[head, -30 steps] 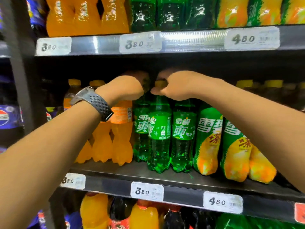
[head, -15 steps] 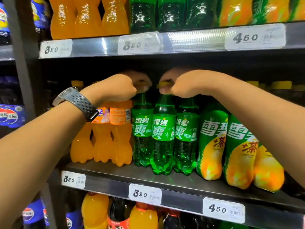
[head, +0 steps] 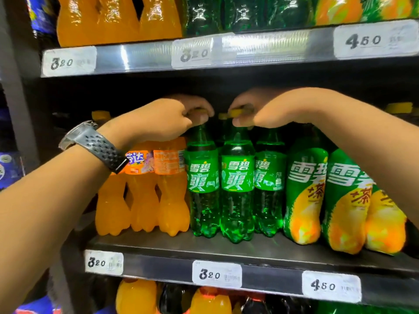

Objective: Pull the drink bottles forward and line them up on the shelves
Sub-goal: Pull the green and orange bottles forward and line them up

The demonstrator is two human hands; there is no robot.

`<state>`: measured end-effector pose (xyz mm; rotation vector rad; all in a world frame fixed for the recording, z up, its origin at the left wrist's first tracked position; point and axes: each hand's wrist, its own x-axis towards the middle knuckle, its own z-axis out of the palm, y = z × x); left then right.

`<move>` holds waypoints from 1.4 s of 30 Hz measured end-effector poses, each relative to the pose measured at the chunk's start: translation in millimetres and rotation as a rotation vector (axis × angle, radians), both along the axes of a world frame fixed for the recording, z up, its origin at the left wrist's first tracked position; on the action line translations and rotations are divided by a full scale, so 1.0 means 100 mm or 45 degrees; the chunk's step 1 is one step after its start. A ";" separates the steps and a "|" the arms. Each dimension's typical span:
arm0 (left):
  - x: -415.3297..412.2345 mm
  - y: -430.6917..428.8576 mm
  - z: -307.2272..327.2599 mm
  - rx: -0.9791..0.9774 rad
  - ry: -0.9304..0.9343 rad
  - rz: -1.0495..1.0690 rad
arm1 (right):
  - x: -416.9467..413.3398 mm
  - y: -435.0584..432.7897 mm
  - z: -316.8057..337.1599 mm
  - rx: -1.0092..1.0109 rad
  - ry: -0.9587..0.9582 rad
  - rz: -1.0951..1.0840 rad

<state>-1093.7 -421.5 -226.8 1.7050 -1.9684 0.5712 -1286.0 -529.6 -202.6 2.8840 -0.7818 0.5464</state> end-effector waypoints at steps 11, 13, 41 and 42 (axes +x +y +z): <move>0.02 -0.07 0.01 -0.017 -0.085 -0.081 | 0.04 -0.04 -0.02 -0.083 -0.074 -0.126; 0.02 -0.10 0.01 -0.024 -0.075 -0.070 | 0.02 -0.05 -0.03 -0.047 -0.080 -0.122; 0.04 -0.08 -0.01 -0.005 -0.254 0.163 | 0.03 0.07 -0.10 -0.088 0.049 -0.137; 0.09 -0.04 0.01 -0.052 -0.218 0.172 | 0.02 0.07 -0.09 -0.095 0.041 -0.147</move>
